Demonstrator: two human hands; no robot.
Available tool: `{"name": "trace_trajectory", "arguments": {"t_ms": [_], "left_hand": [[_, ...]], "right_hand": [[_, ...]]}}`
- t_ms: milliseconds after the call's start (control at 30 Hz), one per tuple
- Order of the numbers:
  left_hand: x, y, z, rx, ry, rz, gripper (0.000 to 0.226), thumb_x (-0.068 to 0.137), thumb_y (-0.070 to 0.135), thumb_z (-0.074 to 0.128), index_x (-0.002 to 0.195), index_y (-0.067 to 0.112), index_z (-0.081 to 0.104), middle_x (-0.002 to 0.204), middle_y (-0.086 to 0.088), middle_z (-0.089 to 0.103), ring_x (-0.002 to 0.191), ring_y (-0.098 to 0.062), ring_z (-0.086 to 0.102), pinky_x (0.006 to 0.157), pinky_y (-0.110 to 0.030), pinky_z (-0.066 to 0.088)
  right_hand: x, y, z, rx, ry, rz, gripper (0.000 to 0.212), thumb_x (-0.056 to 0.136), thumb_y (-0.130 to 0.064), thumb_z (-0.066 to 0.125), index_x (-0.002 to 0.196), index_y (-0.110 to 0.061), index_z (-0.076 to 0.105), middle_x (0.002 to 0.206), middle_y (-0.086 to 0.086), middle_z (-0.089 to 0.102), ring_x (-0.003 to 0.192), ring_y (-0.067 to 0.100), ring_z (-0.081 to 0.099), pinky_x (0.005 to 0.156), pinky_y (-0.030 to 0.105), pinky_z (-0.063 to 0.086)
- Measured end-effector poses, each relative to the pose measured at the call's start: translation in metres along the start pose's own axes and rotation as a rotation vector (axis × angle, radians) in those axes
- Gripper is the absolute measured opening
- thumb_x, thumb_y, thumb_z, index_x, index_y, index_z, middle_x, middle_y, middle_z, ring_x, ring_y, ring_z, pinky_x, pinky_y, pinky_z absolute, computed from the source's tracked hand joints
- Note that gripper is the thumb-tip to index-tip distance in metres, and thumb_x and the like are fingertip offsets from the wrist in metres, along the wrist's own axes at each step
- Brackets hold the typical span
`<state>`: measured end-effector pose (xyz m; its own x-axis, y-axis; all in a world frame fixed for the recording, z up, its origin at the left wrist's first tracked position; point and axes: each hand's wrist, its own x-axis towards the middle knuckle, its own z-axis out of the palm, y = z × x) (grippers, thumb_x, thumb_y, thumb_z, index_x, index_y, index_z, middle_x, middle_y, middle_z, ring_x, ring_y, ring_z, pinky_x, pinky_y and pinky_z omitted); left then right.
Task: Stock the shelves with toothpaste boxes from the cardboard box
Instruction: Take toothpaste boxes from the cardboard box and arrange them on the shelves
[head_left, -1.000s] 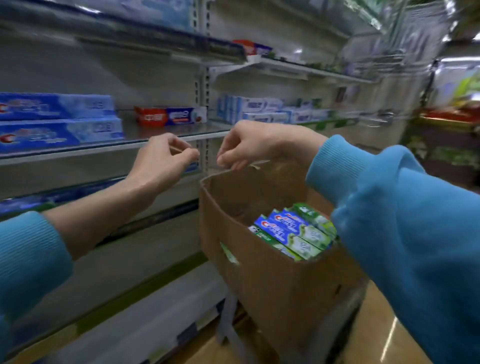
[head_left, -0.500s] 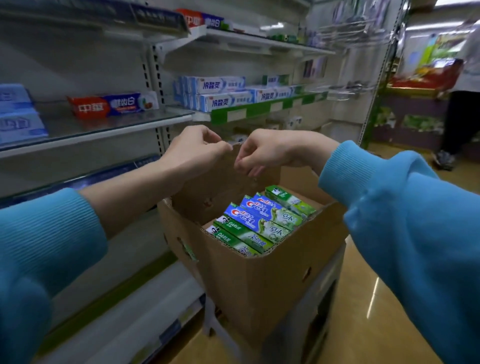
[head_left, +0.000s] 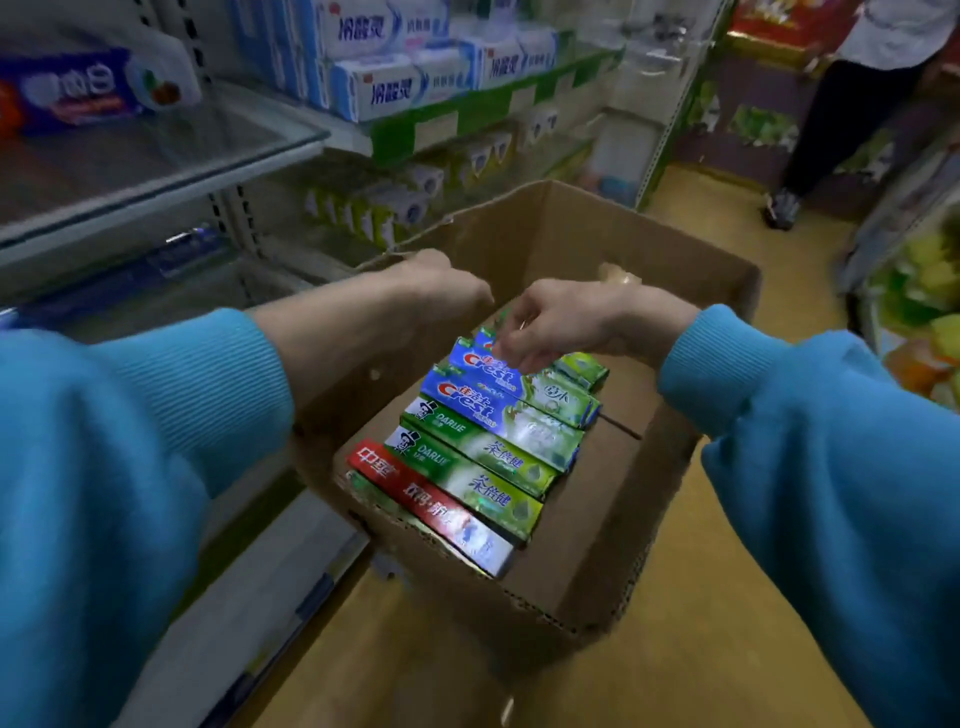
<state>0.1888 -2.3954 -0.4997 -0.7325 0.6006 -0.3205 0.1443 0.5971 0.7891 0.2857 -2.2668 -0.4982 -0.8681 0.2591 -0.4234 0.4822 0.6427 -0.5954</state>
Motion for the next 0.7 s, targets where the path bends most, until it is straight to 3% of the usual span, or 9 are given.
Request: {"name": "trace_trajectory", "arguments": {"t_ms": [67, 133, 200, 267, 367, 500, 567, 667, 700], "left_hand": [[0.007, -0.001, -0.003, -0.012, -0.06, -0.096, 0.065, 0.07, 0.043, 0.068, 0.121, 0.003, 0.065, 0.107, -0.022, 0.073, 0.098, -0.043, 0.071, 0.081, -0.054, 0.057], [0.016, 0.0, -0.004, -0.057, -0.076, -0.14, 0.058, 0.083, 0.036, 0.07, 0.127, 0.0, 0.061, 0.125, -0.023, 0.067, 0.117, -0.04, 0.064, 0.083, -0.044, 0.057], [0.024, 0.003, -0.004, -0.059, -0.072, -0.177, 0.049, 0.091, 0.029, 0.068, 0.128, -0.002, 0.061, 0.125, -0.019, 0.066, 0.117, -0.037, 0.064, 0.072, -0.033, 0.058], [0.032, 0.002, -0.002, -0.033, -0.083, -0.237, 0.047, 0.09, 0.032, 0.069, 0.125, 0.002, 0.063, 0.124, -0.02, 0.068, 0.114, -0.036, 0.067, 0.079, -0.032, 0.055], [0.04, -0.002, 0.005, 0.029, -0.109, -0.307, 0.051, 0.092, 0.037, 0.068, 0.13, 0.004, 0.061, 0.129, -0.015, 0.066, 0.116, -0.032, 0.064, 0.098, -0.037, 0.053], [0.045, -0.012, 0.022, 0.084, -0.139, -0.358, 0.052, 0.097, 0.036, 0.061, 0.136, 0.002, 0.055, 0.136, -0.017, 0.06, 0.122, -0.034, 0.059, 0.103, -0.041, 0.051], [0.046, -0.015, 0.029, 0.114, -0.124, -0.372, 0.046, 0.098, 0.031, 0.058, 0.133, 0.002, 0.056, 0.134, -0.017, 0.06, 0.121, -0.035, 0.059, 0.099, -0.038, 0.051], [0.048, -0.021, 0.036, 0.145, -0.088, -0.377, 0.039, 0.099, 0.026, 0.054, 0.131, 0.005, 0.058, 0.133, -0.016, 0.06, 0.114, -0.032, 0.059, 0.086, -0.032, 0.045], [0.048, -0.023, 0.038, 0.148, -0.087, -0.373, 0.04, 0.1, 0.026, 0.054, 0.134, 0.005, 0.057, 0.134, -0.016, 0.06, 0.114, -0.032, 0.058, 0.086, -0.031, 0.043]], "right_hand": [[0.003, -0.001, 0.0, 0.063, -0.017, 0.073, 0.029, 0.093, -0.014, 0.066, 0.111, 0.009, 0.063, 0.108, 0.022, 0.069, 0.094, 0.026, 0.067, 0.094, 0.04, 0.057], [0.005, 0.0, -0.001, 0.11, -0.022, 0.158, 0.029, 0.092, -0.018, 0.068, 0.11, 0.005, 0.064, 0.108, 0.02, 0.07, 0.096, 0.028, 0.068, 0.093, 0.04, 0.057], [0.008, 0.003, -0.002, 0.156, 0.011, 0.256, 0.032, 0.09, -0.026, 0.071, 0.106, 0.0, 0.066, 0.099, 0.014, 0.069, 0.087, 0.024, 0.067, 0.086, 0.036, 0.059], [0.009, 0.006, -0.002, 0.191, 0.061, 0.366, 0.043, 0.089, -0.034, 0.071, 0.115, -0.001, 0.062, 0.101, 0.011, 0.066, 0.082, 0.021, 0.06, 0.08, 0.037, 0.056], [0.007, 0.011, 0.001, 0.224, 0.12, 0.53, 0.055, 0.096, -0.033, 0.062, 0.137, 0.0, 0.047, 0.122, 0.014, 0.058, 0.099, 0.025, 0.057, 0.077, 0.033, 0.047], [0.005, 0.023, 0.015, 0.272, 0.17, 0.704, 0.046, 0.102, -0.021, 0.049, 0.14, 0.006, 0.041, 0.13, 0.018, 0.053, 0.113, 0.03, 0.054, 0.091, 0.034, 0.047], [0.002, 0.032, 0.026, 0.287, 0.141, 0.777, 0.04, 0.101, -0.014, 0.047, 0.137, 0.004, 0.046, 0.138, 0.02, 0.052, 0.119, 0.032, 0.054, 0.097, 0.036, 0.046], [-0.001, 0.047, 0.042, 0.393, 0.11, 0.837, 0.041, 0.1, -0.012, 0.047, 0.139, 0.003, 0.046, 0.136, 0.018, 0.053, 0.117, 0.031, 0.056, 0.088, 0.035, 0.047], [-0.001, 0.05, 0.045, 0.396, 0.089, 0.848, 0.042, 0.101, -0.013, 0.047, 0.14, 0.004, 0.044, 0.127, 0.015, 0.054, 0.108, 0.028, 0.058, 0.079, 0.029, 0.046]]}}
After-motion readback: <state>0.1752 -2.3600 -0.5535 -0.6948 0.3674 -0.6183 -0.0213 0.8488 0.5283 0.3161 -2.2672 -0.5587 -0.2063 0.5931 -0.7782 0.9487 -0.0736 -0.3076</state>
